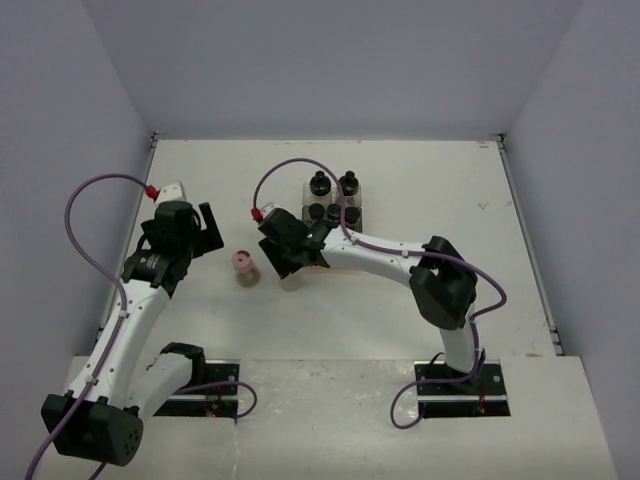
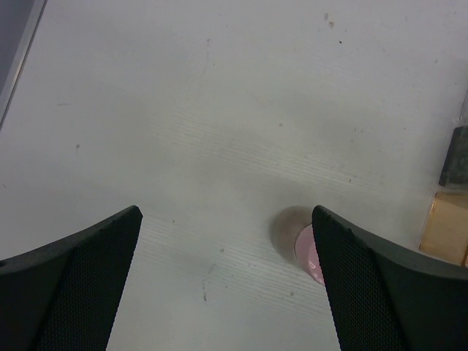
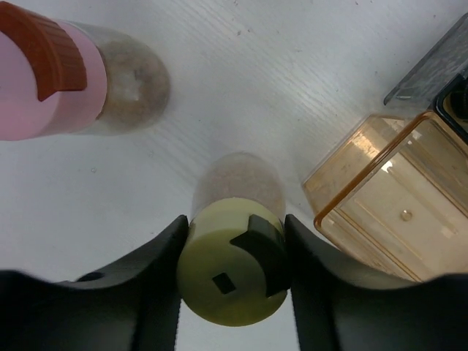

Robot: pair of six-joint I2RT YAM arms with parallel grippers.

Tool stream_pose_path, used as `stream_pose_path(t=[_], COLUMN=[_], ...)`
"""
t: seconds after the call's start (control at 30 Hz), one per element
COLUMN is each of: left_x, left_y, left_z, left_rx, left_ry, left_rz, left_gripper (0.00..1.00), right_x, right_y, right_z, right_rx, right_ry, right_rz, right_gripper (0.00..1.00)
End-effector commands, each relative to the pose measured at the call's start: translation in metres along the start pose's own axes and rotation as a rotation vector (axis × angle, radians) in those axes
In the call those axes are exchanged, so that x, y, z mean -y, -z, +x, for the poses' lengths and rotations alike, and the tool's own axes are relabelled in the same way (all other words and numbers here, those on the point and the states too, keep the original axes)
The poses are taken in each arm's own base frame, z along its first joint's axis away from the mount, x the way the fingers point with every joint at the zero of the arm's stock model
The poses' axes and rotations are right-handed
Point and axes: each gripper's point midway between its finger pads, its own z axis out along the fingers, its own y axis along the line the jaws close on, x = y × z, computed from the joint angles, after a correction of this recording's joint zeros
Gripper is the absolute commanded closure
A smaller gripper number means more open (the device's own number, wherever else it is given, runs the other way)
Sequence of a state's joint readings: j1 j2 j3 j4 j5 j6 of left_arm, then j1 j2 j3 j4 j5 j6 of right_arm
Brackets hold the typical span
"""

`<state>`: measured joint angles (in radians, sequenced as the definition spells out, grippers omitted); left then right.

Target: Organize the condiment bottles

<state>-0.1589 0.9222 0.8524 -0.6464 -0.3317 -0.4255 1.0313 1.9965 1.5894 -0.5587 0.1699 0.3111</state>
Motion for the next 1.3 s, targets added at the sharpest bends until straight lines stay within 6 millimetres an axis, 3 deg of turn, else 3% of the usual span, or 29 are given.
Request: stream_pose_path(t=[0.0,0.1,0.2,0.37,0.5,0.63,0.8,1.27], left_x=[0.006,0.008,0.009,0.013,0.013,0.015,0.018,0.02], left_y=[0.002,0.002,0.002,0.002,0.004,0.005,0.005,0.008], left_z=[-0.01,-0.009,-0.009,-0.008,-0.008,-0.008,-0.007,-0.007], left_rx=[0.046,0.042,0.043,0.043,0.044,0.048,0.046,0.054], left_ry=[-0.011,-0.017,-0.017,-0.024,-0.024,-0.026,-0.033,-0.041], left_rz=[0.041,0.053,0.062,0.085,0.09,0.1,0.11,0.115], left_gripper=[0.0,0.0,0.0,0.0,0.0,0.0,0.0,0.0], right_x=[-0.008,-0.006,-0.003,0.022,0.05,0.103,0.143,0.155], right_y=[0.014,0.028,0.057,0.102,0.117,0.111,0.1,0.059], right_z=[-0.02,-0.029,-0.042,-0.059,-0.06,-0.047,-0.034,0.006], right_rx=[0.055,0.082,0.144,0.235,0.255,0.225,0.205,0.071], right_ry=[-0.003,-0.006,-0.022,-0.076,-0.115,-0.19,-0.251,-0.274], right_rz=[-0.015,-0.009,-0.018,0.012,0.054,0.144,0.187,0.22], right_gripper=[0.6,0.66,0.7,0.72,0.72,0.72,0.72,0.72])
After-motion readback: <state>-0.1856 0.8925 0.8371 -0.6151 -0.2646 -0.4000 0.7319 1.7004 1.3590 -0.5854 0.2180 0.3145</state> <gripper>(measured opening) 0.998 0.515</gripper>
